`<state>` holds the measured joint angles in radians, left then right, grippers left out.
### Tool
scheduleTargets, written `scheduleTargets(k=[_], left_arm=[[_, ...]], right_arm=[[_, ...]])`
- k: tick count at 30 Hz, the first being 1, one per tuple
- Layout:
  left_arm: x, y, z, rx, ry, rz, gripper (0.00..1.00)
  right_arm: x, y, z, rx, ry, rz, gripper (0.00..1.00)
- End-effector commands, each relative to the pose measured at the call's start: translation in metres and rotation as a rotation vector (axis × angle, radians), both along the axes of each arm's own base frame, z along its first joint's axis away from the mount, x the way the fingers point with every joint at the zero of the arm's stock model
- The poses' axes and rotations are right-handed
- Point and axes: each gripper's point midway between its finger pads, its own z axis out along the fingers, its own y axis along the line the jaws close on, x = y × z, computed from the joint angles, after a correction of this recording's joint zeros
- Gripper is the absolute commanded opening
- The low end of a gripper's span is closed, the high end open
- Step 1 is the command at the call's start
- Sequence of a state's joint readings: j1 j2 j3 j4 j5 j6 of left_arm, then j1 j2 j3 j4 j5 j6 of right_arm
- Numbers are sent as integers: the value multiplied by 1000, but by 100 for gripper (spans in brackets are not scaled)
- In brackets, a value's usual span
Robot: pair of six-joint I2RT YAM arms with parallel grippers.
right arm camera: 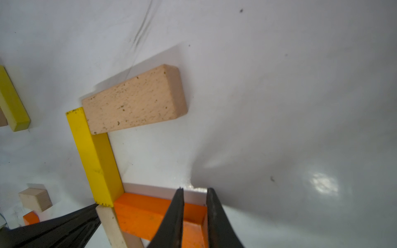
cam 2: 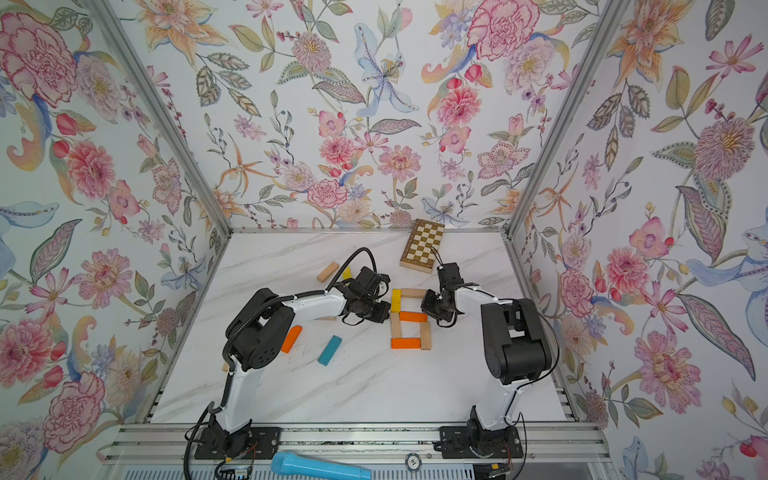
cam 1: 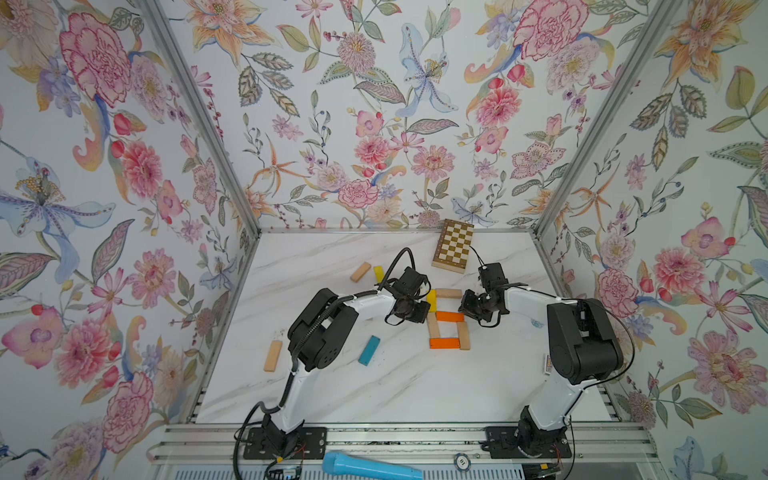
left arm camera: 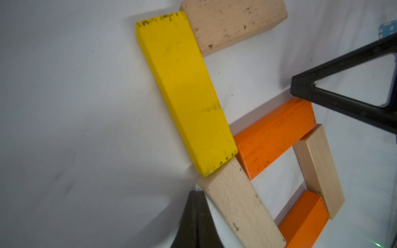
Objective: Assemble the number 6 with building blocks
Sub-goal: Adjust the building block at the center of the board.
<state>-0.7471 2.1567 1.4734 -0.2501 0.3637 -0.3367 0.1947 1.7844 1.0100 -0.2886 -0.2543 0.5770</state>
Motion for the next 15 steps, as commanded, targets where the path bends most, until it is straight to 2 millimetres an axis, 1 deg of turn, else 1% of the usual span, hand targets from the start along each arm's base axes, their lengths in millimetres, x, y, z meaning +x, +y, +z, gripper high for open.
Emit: scheduleTargets(k=[1,10,15], left_arm=[[-6,-4,-12,16,35,-29,0],[-5,-7,-13,15,40,-32,0],[-8,-3,-16,23,47,-25,0]], right_arm=[[2,-8,-1,-18,17,-22,23],[0,-16,4,-24,10,-36,23],[-6,-15,3,-23,18,-35,24]])
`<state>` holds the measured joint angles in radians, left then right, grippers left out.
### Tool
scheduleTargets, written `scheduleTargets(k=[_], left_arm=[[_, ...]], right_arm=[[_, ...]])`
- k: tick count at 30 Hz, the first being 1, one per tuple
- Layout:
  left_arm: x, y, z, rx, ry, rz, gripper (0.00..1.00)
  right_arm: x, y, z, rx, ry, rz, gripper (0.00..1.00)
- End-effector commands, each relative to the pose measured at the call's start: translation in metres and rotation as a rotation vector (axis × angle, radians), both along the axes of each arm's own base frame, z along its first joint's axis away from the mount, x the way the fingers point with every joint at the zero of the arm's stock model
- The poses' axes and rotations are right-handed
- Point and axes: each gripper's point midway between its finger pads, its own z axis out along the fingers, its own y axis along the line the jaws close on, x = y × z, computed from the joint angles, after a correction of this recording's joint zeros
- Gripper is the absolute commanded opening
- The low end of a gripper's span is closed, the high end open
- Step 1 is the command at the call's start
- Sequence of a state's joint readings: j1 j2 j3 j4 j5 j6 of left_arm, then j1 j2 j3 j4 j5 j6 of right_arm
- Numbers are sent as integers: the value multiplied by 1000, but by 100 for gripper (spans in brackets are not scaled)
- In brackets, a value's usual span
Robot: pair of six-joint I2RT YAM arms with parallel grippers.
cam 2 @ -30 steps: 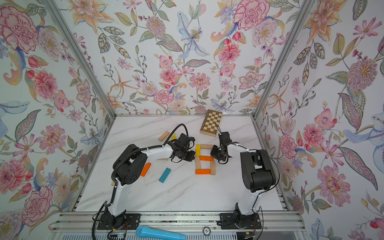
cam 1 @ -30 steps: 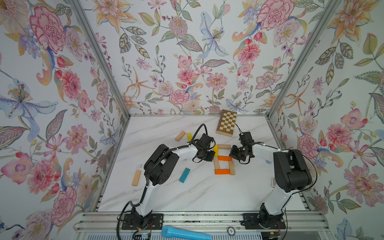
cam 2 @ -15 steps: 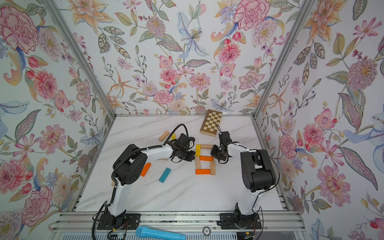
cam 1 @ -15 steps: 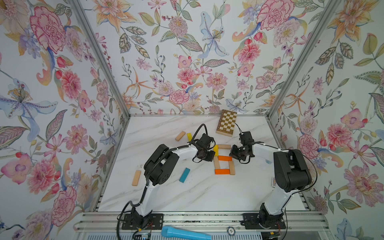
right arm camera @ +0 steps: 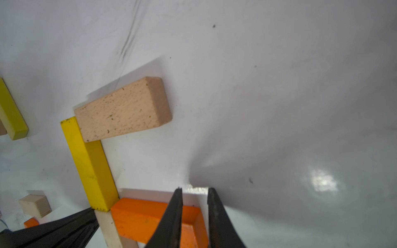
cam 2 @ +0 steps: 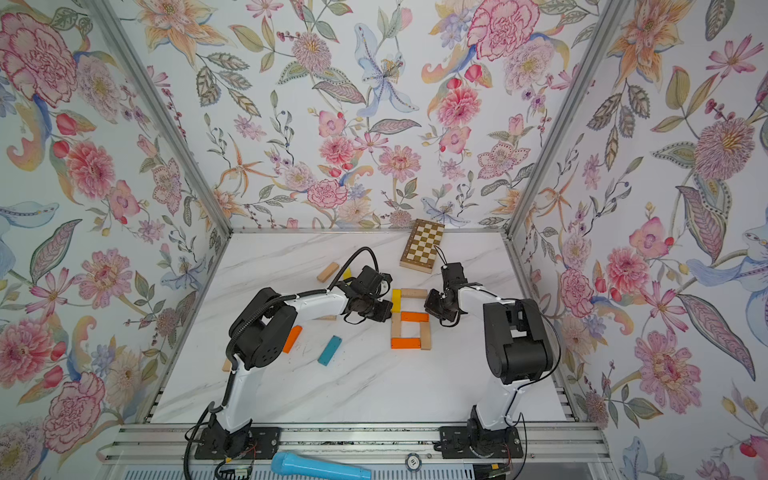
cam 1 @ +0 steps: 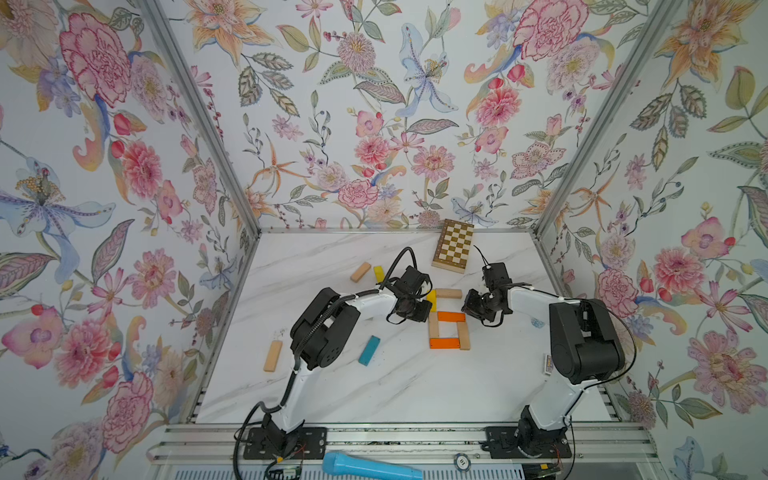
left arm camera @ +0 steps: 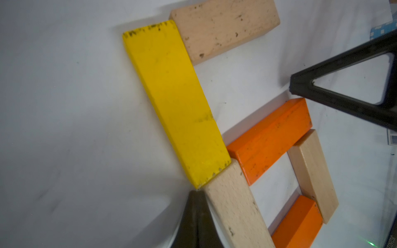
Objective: Assemble the number 6 with building blocks
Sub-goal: Adjust the building block at the center of the board.
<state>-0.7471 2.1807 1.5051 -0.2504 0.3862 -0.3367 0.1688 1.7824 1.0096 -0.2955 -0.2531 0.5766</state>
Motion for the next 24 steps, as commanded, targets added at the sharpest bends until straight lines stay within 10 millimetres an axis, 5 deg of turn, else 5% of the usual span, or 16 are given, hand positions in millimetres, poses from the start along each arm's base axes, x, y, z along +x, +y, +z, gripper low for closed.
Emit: scheduleTargets(k=[1,15,24], left_arm=[[-11,6,-17,46,39,-11,0],[-7,18,-11,58,22,26,0],[-2,38,10,36,-28,81,0]], right_arm=[[-8,-6,3,-20,16,-12,24],[-4,-8,14,-28,-11,-20,25],[-31,-22,32,-95,-55,-27,25]])
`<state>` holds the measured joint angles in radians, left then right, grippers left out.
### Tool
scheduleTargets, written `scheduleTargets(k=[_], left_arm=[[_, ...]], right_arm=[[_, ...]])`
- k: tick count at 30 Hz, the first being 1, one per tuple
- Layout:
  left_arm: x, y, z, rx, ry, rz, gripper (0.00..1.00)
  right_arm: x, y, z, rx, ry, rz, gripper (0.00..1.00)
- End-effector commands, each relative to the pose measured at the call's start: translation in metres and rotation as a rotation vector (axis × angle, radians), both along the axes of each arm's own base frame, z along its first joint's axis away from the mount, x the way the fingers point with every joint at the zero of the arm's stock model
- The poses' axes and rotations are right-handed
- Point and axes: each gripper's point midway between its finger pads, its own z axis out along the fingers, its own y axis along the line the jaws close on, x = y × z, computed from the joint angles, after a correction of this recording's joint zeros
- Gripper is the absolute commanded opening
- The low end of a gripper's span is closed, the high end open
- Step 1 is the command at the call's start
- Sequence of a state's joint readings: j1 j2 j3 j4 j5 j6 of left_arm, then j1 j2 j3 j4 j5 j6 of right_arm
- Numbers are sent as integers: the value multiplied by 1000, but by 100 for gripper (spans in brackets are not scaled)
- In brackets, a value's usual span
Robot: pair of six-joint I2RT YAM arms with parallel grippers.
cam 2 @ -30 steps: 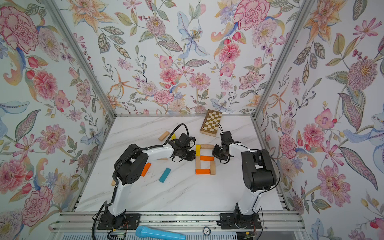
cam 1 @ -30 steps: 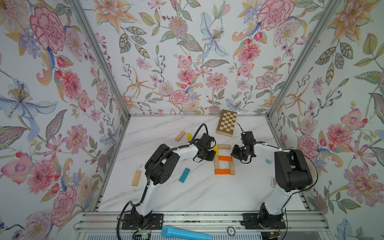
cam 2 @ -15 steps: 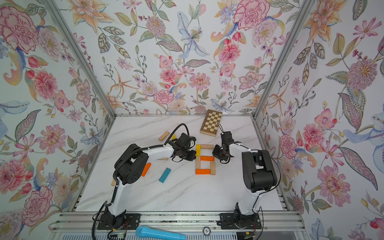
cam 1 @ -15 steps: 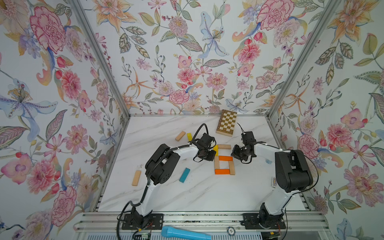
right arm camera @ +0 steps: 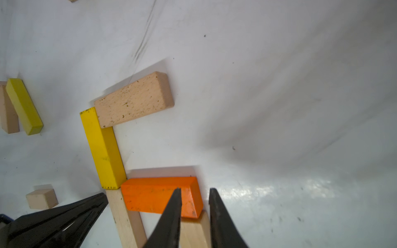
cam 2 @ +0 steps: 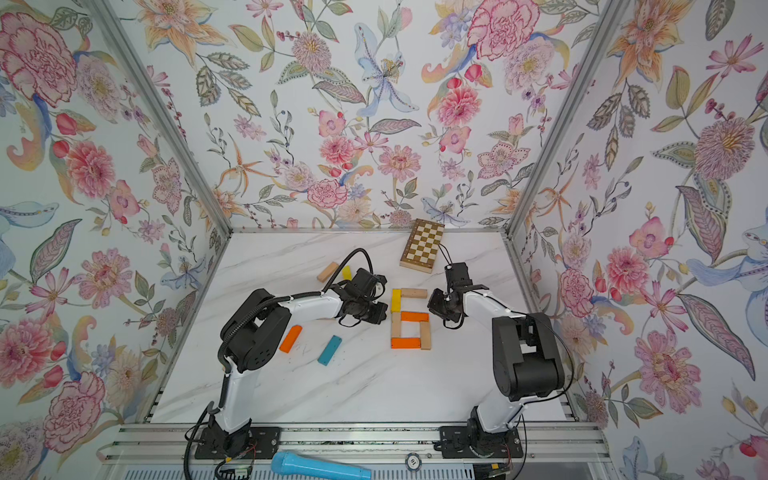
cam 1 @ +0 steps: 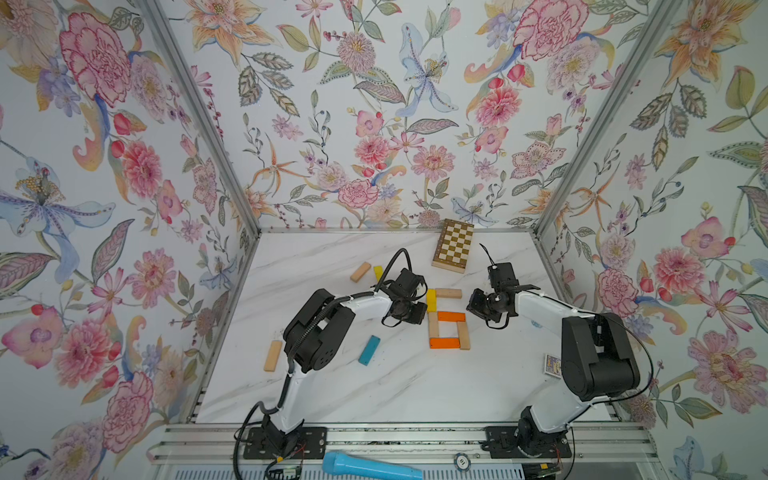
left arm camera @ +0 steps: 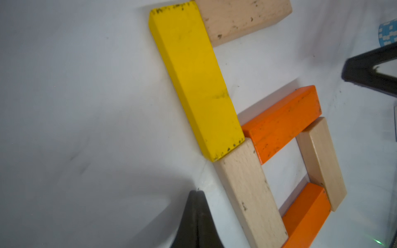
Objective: Assemble the number 6 with building blocks
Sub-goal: Adjust the building block at the center of the board.
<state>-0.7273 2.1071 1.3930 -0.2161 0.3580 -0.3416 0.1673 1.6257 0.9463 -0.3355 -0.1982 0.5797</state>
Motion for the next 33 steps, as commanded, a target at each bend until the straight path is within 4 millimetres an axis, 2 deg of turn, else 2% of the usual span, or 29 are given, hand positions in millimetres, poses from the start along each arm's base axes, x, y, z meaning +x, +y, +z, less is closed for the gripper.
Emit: scheduleTargets(k=[1,5,9,15,20,27,33], left_arm=[[1,16,11,16,-22,45,0],[-4,23,17,17,-33,56,0],[-10,33,17,26,-38,71,0],[-17,40,13,22,-36,87,0],[-20,42,10,12,-34,89,0],[-21,41,9,4,-33,82,0],[-20,41,9,-4,-30,78,0]], right_arm=[[-20,-10,5,-61,-4,0,25],[-35,-3,21,-79,-58,23,23],[-51,20,32,-79,-97,73,19],[-77,51,17,-86,-47,136,13],[-81,57,2,-108,3,142,9],[-77,59,-11,-133,55,152,8],[-72,63,-16,-137,71,165,8]])
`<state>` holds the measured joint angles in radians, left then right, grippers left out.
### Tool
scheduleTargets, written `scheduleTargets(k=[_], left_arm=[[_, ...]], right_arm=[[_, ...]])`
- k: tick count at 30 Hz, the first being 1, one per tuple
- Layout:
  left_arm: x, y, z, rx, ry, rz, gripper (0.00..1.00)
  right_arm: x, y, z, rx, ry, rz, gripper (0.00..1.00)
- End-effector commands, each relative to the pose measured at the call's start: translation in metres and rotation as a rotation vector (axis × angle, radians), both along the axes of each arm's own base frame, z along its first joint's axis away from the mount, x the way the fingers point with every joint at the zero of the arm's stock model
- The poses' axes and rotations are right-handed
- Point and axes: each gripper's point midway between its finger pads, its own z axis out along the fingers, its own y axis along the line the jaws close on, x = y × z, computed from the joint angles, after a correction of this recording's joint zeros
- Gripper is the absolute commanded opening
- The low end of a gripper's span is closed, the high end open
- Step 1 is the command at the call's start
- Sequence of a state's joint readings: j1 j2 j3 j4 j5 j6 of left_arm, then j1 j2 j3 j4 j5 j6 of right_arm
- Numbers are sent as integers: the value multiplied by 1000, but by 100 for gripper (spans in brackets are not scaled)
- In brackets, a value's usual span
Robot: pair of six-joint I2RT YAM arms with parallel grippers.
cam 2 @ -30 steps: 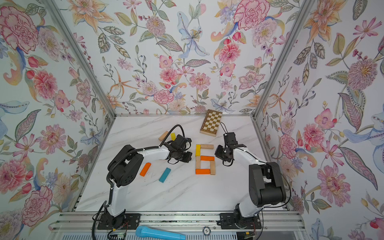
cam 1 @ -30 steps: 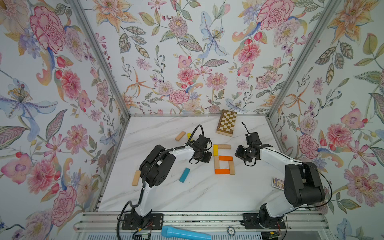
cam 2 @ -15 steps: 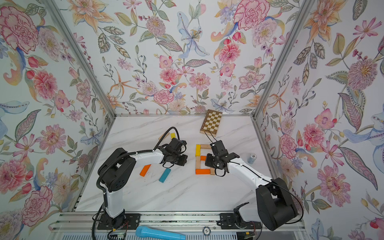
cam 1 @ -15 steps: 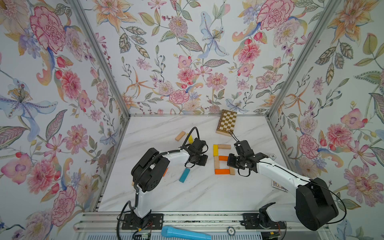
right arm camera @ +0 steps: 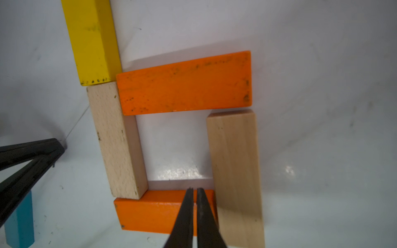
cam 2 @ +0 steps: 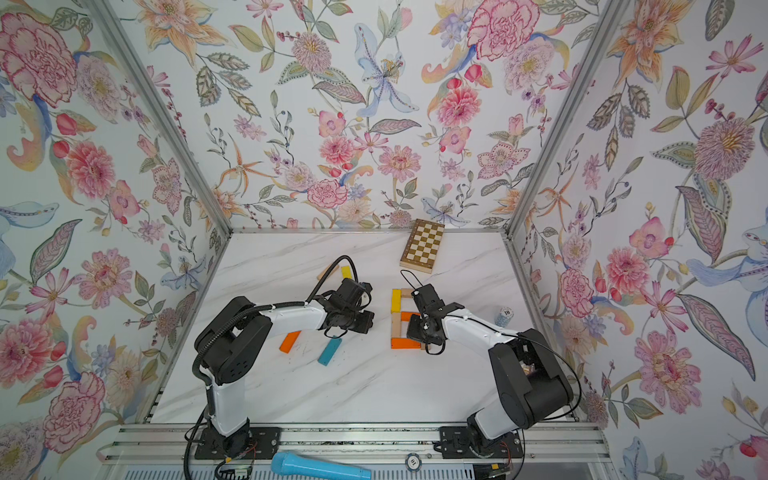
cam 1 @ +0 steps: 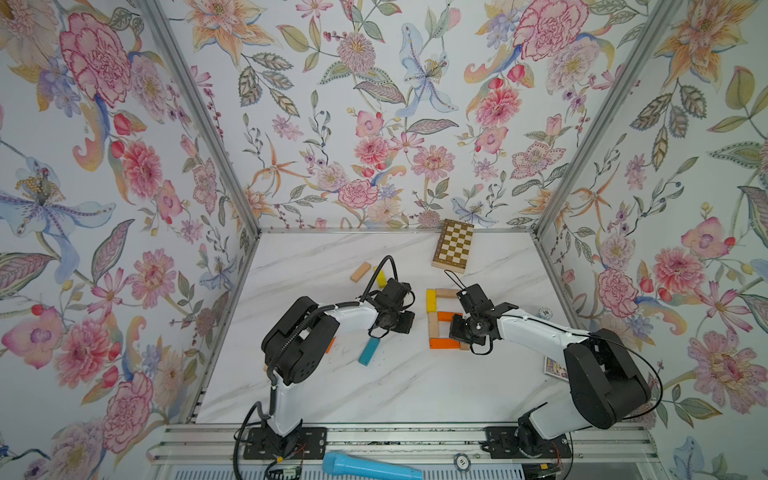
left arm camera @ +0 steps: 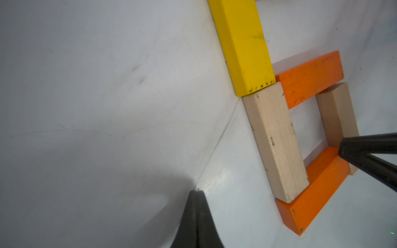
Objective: Assemble the number 6 with building blocks
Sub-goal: Adjust the building block at the center of the board.
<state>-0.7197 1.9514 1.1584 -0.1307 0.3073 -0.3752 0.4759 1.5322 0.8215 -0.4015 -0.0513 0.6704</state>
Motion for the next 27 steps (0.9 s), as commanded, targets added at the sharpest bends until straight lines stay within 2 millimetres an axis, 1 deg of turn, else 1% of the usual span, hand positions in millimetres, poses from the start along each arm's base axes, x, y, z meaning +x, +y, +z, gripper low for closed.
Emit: scheduleTargets(k=[1,19,27], left_arm=[[4,2,8,-24,-14,13,0],[4,1,7,-31,-5,10,0],[5,0,6,-30,-2,8,0]], right_arm=[[6,3,4,-10,-2,3,8],[11,6,-8,-29,37,18,9],[8,5,-12,-36,57,17,10]])
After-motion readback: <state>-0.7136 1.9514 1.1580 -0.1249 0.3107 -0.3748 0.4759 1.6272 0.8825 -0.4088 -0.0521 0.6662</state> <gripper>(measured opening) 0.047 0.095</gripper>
